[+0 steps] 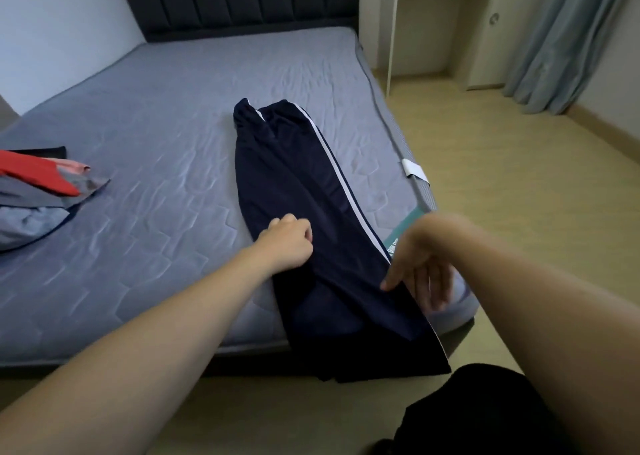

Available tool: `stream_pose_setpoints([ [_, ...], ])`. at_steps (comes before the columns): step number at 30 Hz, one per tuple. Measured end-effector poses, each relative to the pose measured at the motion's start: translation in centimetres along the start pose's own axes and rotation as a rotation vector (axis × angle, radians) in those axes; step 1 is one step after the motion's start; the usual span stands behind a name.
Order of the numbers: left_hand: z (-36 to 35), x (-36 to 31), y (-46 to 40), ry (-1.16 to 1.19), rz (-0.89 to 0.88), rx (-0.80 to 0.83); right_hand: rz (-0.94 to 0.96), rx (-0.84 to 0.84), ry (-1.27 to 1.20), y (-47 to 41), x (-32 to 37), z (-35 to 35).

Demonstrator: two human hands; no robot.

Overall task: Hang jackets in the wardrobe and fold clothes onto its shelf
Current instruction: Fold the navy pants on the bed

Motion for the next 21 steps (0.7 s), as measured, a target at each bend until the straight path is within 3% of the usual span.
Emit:
stream_pose_setpoints([
  [4,1.9,2.0,-6.2,-0.026,0.069,0.059,0.249,-0.448,-0.15,-0.6,4.4,6.0],
  [6,2.1,3.4,-9.8,-0.023,0.075,0.062,0.346,-0.569,-0.134,-2.4,6.9,7.7],
  [9,2.3,5.6,-14.9,-0.052,0.08,0.002,0.415,-0.696,-0.08,-7.0,10.2,10.0],
  [13,3.6,9.9,-20.8,-0.031,0.116,-0.091,0.494,-0.835,-0.199,-12.0,14.3,13.7],
  [18,6.7,15.1,-27.9,0.12,0.185,-0.148,0.576,-0.894,-0.337,-14.8,19.2,18.6],
  [21,8.7,17.0,-32.6,0.165,0.202,-0.18,0.571,-0.928,-0.294,-16.4,21.7,21.9],
])
Point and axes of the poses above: each hand's wrist, its own y-axis away from the middle knuckle, its own z-axis out of the back of the hand, x = y × z, the point moved 1 cm from there along -y, towards the middle knuckle, and after that the axes turned 2 degrees about y, right-handed, at the moved point
